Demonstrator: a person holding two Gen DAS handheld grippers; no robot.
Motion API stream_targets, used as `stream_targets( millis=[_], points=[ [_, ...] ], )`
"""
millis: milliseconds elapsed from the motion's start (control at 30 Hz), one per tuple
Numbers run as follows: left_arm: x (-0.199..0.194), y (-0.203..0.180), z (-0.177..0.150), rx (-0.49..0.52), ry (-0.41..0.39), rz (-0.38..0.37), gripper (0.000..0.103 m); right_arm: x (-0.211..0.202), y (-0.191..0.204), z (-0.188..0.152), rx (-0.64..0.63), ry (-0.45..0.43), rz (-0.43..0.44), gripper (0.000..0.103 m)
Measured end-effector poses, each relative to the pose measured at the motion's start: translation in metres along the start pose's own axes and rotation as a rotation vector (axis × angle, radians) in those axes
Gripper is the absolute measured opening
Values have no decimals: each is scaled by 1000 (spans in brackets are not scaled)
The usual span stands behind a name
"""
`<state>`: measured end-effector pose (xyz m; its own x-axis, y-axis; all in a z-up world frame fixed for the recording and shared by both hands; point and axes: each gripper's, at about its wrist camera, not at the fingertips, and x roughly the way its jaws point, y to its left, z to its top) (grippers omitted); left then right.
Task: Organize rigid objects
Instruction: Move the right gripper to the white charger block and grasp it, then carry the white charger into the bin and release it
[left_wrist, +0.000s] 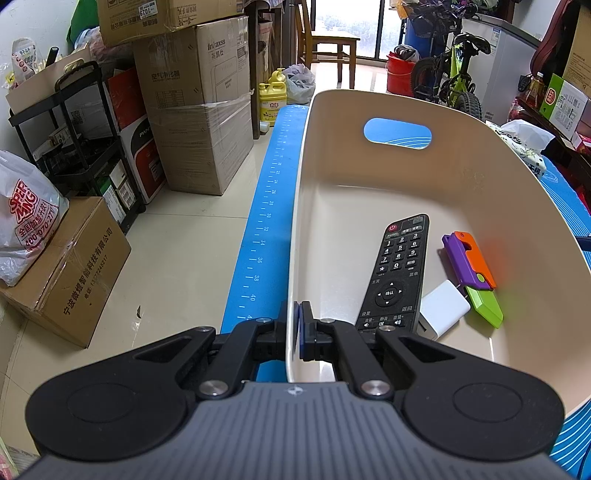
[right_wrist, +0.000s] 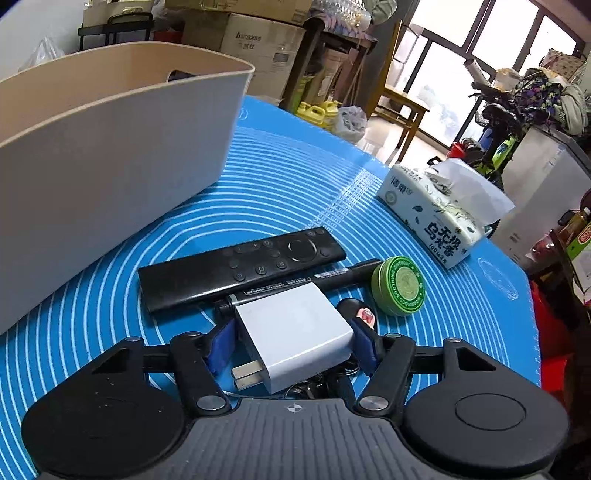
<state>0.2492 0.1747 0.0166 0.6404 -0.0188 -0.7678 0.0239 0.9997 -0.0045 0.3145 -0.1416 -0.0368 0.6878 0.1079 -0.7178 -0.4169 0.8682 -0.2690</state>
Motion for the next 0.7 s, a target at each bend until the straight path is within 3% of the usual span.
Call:
stream_targets(
  millis=[67,467,700],
  points=[
    [0,0,0,0,0,0,5,-6,0,2,5,-9,-7,62],
    [-2,3,3,5,3,-2,5,-40,0,12,37,-89,-52,61],
    [-2,1,2,4,2,-2,5,-74,5,38,76,-194,1,61]
  ],
)
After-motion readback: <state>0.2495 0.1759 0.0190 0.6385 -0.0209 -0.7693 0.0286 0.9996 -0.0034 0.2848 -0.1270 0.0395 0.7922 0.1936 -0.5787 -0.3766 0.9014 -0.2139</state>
